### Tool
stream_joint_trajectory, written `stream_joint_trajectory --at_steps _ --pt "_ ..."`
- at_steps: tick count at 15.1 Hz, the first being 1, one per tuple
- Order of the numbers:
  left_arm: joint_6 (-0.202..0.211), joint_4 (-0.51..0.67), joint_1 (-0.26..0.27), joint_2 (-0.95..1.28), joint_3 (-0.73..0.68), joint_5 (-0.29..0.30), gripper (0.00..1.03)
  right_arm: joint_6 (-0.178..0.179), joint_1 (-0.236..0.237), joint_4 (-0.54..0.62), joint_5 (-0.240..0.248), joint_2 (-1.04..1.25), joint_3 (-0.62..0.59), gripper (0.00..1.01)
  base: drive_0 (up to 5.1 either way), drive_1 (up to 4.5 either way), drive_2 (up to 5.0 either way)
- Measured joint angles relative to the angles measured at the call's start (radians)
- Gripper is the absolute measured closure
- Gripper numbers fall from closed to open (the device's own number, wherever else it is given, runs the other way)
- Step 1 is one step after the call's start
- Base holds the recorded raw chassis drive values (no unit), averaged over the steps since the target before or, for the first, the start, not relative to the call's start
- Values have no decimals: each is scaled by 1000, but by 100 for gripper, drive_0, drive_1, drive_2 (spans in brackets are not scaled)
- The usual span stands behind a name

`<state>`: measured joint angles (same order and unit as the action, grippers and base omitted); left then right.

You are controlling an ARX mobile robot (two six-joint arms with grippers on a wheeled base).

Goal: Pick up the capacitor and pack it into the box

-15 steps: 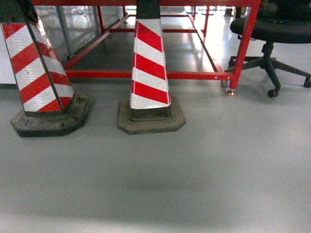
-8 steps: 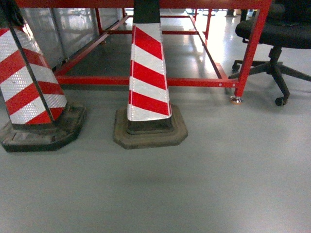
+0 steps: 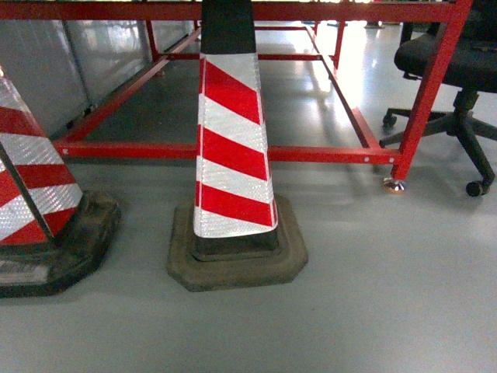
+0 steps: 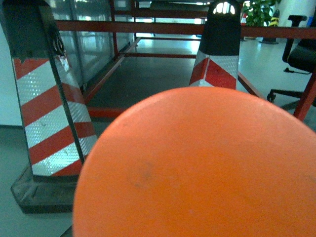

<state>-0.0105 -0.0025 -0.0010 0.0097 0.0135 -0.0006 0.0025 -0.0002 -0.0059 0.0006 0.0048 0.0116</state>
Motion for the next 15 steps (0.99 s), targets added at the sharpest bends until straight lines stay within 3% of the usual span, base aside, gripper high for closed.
stream_joint_trajectory --at_steps 5,15 --pt "0 2 0 0 0 1 59 0 0 2 -1 0 0 3 -3 423 -428" --pt "0 -6 0 0 0 0 59 0 0 -1 0 0 0 3 0 0 0"
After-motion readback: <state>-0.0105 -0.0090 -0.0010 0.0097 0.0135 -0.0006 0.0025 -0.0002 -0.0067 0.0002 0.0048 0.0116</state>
